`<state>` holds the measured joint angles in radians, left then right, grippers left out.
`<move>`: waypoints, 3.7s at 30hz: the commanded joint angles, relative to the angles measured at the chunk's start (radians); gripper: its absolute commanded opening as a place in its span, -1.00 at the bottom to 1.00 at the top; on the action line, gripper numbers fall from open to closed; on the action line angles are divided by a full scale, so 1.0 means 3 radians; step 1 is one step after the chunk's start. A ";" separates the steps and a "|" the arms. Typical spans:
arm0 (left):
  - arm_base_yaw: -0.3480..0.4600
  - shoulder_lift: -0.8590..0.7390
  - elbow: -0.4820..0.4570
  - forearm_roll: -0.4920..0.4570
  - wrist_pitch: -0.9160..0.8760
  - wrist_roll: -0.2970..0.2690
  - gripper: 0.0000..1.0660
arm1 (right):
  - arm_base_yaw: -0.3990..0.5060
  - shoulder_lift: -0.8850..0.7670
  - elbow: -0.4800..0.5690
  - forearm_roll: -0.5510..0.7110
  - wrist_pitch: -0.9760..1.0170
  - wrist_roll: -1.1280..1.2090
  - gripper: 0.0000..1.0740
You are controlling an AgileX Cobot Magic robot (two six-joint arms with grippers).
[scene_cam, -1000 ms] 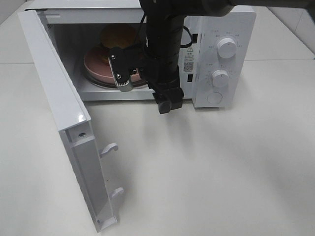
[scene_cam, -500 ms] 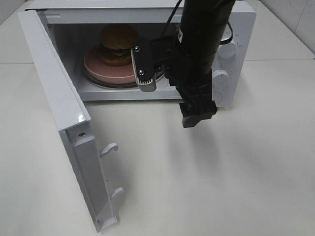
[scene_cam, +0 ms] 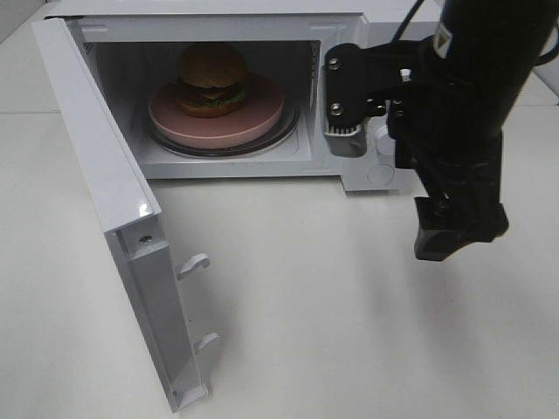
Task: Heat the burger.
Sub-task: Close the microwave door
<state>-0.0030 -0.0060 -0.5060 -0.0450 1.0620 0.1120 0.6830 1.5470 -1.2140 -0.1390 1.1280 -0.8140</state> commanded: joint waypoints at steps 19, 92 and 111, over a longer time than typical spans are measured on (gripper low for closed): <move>-0.0017 -0.0060 0.0003 -0.0027 -0.0050 -0.0007 0.96 | -0.1677 -0.0357 0.0383 -0.0047 -0.0143 0.2677 0.44; -0.0017 -0.0053 0.0003 -0.0030 -0.0050 -0.0007 0.96 | -0.2157 -0.5270 0.2380 0.0227 -0.0430 0.2797 0.41; -0.0017 -0.0053 0.0003 -0.0030 -0.0050 -0.0007 0.96 | -0.2157 -0.5270 0.2380 0.0227 -0.0430 0.2797 0.41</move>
<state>-0.0030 -0.0060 -0.5060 -0.0450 1.0620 0.1120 0.0410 -0.0040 -0.5010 -0.0680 1.0040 0.0200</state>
